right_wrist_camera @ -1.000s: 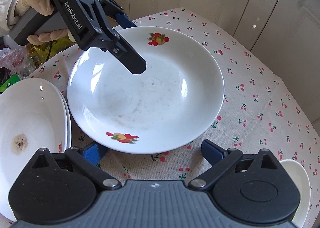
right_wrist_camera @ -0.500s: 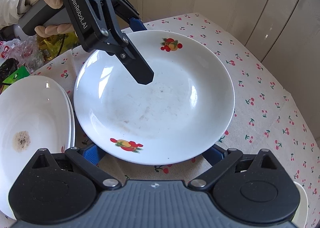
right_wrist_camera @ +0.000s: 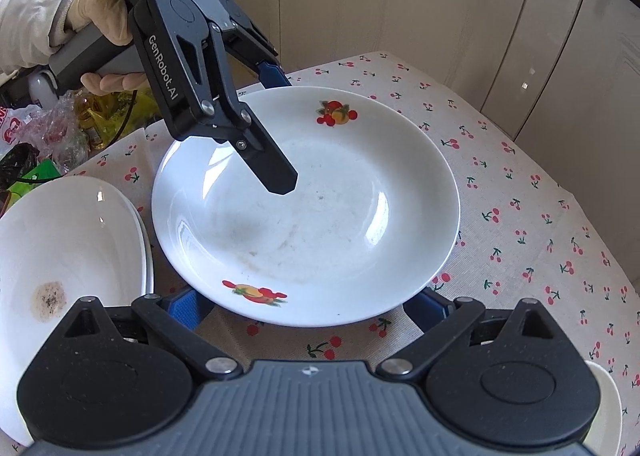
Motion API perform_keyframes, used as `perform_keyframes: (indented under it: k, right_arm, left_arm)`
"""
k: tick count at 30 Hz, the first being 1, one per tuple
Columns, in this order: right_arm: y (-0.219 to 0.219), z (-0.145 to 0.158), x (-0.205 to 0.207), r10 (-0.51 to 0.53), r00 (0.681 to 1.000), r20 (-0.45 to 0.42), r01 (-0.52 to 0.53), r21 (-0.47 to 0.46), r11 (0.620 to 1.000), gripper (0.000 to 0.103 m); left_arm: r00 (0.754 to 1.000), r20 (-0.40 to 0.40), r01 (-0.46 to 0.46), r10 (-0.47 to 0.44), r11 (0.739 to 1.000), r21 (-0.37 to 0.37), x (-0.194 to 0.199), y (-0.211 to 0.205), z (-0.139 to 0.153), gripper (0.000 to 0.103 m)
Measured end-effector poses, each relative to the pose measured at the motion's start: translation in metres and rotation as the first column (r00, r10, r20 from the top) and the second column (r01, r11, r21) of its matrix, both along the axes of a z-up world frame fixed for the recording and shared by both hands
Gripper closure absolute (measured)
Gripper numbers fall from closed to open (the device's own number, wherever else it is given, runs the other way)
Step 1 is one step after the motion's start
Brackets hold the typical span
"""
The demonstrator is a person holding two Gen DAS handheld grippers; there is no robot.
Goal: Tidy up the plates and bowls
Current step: 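Lift the fruit-decal plate with the left tool and carry it toward the plate stack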
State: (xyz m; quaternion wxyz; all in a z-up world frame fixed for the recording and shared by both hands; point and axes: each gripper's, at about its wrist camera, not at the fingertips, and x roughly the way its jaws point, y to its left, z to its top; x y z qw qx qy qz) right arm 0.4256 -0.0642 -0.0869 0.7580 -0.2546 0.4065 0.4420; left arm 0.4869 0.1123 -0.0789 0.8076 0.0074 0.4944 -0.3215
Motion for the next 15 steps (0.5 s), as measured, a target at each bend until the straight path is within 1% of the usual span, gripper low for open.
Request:
perform_keyframes:
  k: [7,15]
  right_arm:
    - [0.002,-0.001,-0.002,0.006,1.000,0.024,-0.006,-0.020,1.000,0.002]
    - [0.004,-0.003,-0.001,0.002,0.999,0.032,-0.001,-0.027,1.000,0.002]
  left_arm:
    - [0.996,-0.080,-0.053,0.046,0.994,-0.091,0.015,0.013,-0.001,0.010]
    - [0.995,-0.081,-0.058,0.051,0.995,-0.086,0.019,0.007,-0.002,0.009]
